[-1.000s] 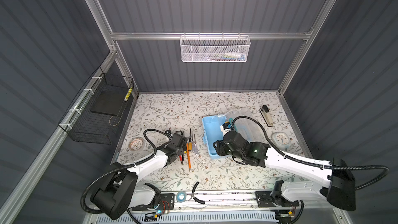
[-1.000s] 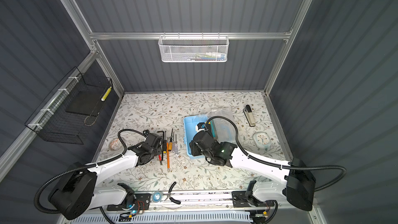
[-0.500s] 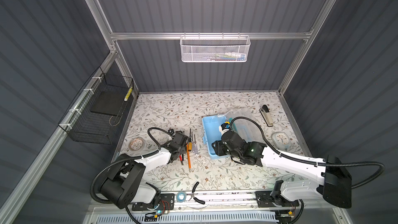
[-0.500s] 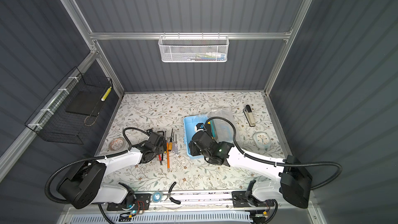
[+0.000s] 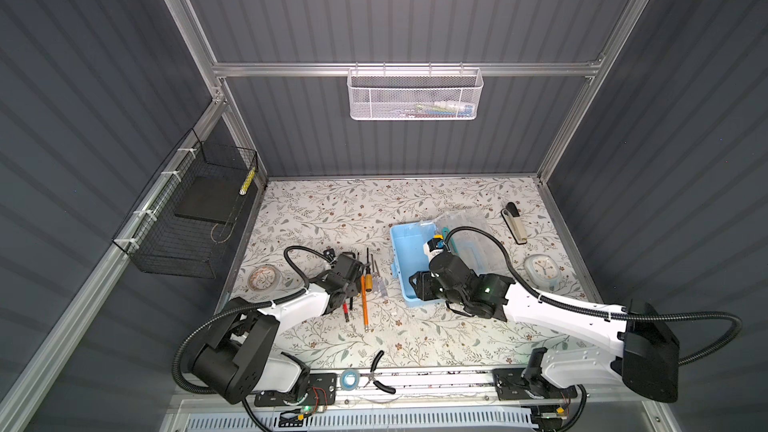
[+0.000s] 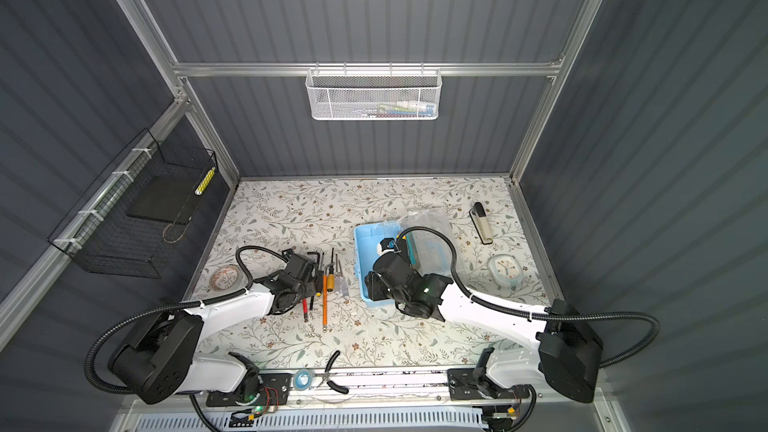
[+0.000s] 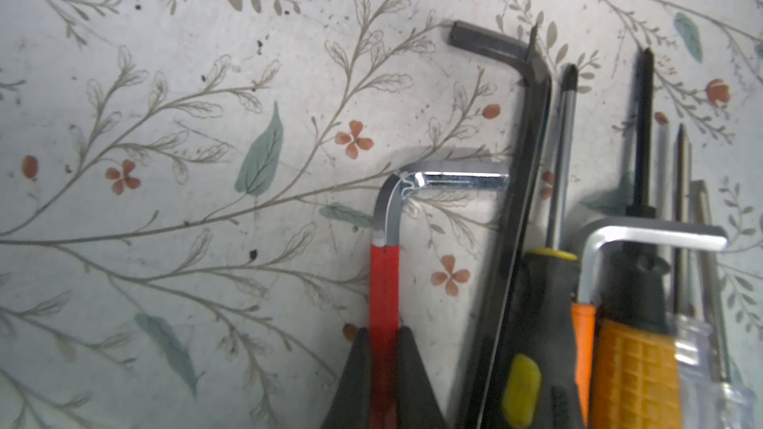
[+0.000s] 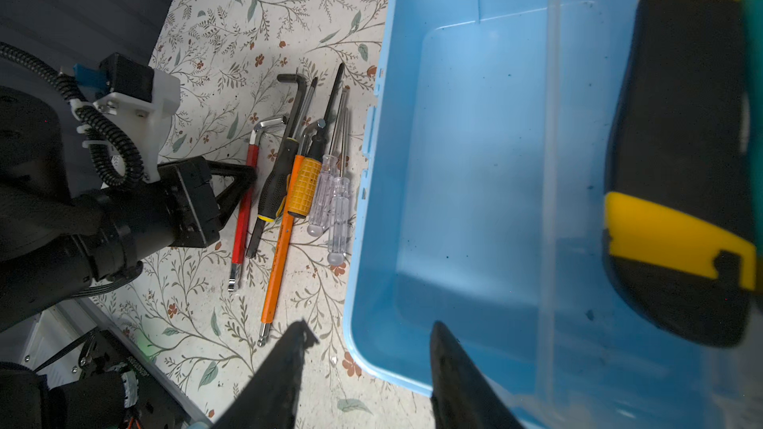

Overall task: Pack the tool kit
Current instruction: 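Lift the red-handled hex key with the left gripper and carry it over the box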

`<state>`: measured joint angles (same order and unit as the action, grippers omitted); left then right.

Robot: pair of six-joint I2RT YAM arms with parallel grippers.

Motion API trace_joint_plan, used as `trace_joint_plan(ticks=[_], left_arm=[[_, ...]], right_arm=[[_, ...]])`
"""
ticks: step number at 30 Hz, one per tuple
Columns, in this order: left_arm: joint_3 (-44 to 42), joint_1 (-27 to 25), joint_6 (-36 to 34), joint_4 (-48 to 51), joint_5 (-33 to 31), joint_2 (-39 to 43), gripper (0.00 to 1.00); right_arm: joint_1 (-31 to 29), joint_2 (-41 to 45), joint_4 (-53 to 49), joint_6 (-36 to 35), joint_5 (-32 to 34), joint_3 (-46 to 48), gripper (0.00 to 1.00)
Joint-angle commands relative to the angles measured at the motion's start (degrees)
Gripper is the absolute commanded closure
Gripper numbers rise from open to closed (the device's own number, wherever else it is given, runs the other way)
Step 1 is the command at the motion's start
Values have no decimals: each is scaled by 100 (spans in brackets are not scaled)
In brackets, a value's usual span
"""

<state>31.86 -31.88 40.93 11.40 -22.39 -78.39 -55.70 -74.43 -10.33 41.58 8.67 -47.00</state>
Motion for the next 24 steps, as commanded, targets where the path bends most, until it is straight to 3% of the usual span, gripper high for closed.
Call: trace_joint_plan(ticks=[1,6,10,15,19,24], left_arm=[[290,15,-42,539,6,527,100],[682,-3,355,838,481,1498,100],[1191,-333,772,636,643,1579,100],[1936,-1255,882,-74,355,745,100],[2579,-1496,915,-585,641,-290,100],[3097,-1712,1102,-715,402,-1198,100]], right_arm=[[77,65,77,12,-137,86,50],[172,418,174,69,-178,208,50],[365,944,134,122,-96,330,50],[697,1600,-203,10,90,376,51],[982,1992,-450,-28,101,497,50],[1162,2413,-672,25,138,684,50]])
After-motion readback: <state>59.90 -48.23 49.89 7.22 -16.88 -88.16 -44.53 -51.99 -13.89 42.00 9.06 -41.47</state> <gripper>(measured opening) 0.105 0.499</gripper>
